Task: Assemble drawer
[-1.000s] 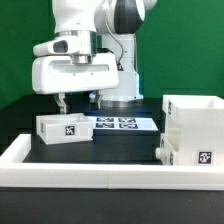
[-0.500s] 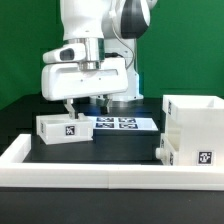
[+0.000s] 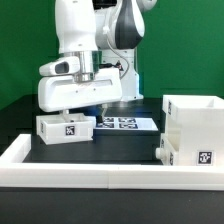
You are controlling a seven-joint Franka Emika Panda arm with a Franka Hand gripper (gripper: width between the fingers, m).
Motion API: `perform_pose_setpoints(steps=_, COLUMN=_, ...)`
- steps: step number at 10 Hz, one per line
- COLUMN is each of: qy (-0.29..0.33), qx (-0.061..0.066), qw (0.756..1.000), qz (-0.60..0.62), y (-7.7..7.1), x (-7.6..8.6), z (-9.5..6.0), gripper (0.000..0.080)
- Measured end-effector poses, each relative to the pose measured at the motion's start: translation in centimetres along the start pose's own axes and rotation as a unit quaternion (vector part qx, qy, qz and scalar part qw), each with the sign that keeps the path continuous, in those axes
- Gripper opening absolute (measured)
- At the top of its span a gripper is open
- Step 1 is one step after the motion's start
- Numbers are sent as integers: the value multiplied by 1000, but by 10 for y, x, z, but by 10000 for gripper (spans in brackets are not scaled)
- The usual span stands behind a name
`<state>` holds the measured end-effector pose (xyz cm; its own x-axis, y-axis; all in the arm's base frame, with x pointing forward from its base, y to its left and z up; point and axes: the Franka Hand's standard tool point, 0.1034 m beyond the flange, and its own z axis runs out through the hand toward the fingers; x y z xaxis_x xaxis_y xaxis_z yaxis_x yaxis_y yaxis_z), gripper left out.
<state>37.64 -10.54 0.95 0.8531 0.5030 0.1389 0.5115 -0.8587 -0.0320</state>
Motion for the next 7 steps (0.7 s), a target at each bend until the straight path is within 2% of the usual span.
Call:
perform_pose_setpoints(steps=3, qy=4, qx=-2, qw=1000, qz=2, y=2, x=-5, z=5, gripper=639)
perform_pose_setpoints(steps=4, qy=3, qx=-1, qw=1000, qz=2, y=2, x=-5, z=6, gripper=454)
perform_pose_setpoints(steps=5, qy=4, qx=-2, qw=1000, qz=2, y=2, x=-5, z=5, gripper=318)
perform_pose_setpoints(steps=6, qy=4, qx=-2, qw=1000, qz=1, y=2, x=-4, z=5, gripper=318)
perform_pose_setpoints(steps=7, qy=4, qx=-2, qw=1000, qz=-1, y=1, x=-2, z=6, gripper=107)
